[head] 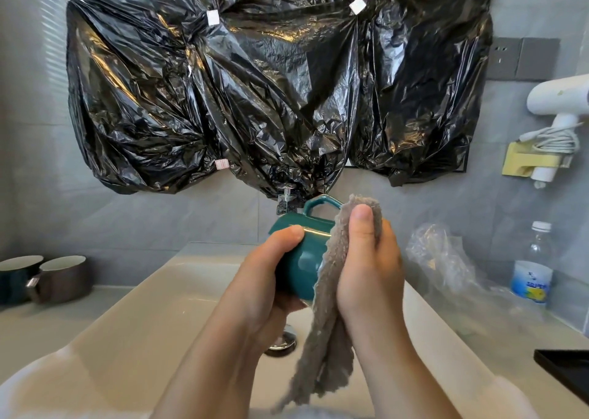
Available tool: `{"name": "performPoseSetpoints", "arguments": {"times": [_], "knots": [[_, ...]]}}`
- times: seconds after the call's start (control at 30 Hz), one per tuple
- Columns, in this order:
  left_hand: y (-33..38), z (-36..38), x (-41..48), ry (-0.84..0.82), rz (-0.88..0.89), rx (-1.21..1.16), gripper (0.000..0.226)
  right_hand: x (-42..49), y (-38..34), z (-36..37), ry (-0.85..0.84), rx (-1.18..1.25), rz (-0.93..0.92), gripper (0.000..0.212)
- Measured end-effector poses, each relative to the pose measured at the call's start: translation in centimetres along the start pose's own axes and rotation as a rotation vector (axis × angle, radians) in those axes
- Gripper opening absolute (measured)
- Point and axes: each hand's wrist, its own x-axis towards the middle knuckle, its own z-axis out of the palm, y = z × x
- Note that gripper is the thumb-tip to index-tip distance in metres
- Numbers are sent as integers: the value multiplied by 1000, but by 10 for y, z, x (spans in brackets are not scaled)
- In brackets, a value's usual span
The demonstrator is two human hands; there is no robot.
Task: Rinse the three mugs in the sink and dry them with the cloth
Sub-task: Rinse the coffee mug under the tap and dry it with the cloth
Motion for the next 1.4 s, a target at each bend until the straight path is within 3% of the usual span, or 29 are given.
{"name": "performPoseSetpoints", "arguments": {"times": [0.13, 0.33, 0.53, 0.83, 1.0, 1.13, 1.2, 1.27, 1.33, 1.4], "knots": [[1, -2, -1, -32, -76, -48, 25, 4, 2, -5, 115, -43, -53, 54], [3, -1, -2, -5, -87, -89, 34, -1, 3, -4, 188, -89, -127, 49], [0, 2, 0, 57, -90, -130, 46, -4, 3, -2, 88, -98, -140, 50], [0, 2, 0, 37, -140, -120, 55, 5, 3, -10, 187, -210, -193, 52], [-1, 4, 0, 41, -119, -173, 58, -2, 3, -3, 106, -249, -191, 51], [-1, 2, 0, 20, -147, -166, 79, 3, 5, -7, 151, -231, -217, 42], [-1, 2, -1, 13, -128, -146, 72, 7, 5, -10, 178, -214, -234, 39], [-2, 2, 0, 13, -70, -115, 50, 9, 6, -11, 146, -163, -210, 35], [-2, 1, 1, 37, 14, -89, 21, 8, 5, -8, 43, -51, -156, 27], [-3, 2, 3, 92, 109, -66, 22, 2, 4, -2, -106, 20, -103, 22]]}}
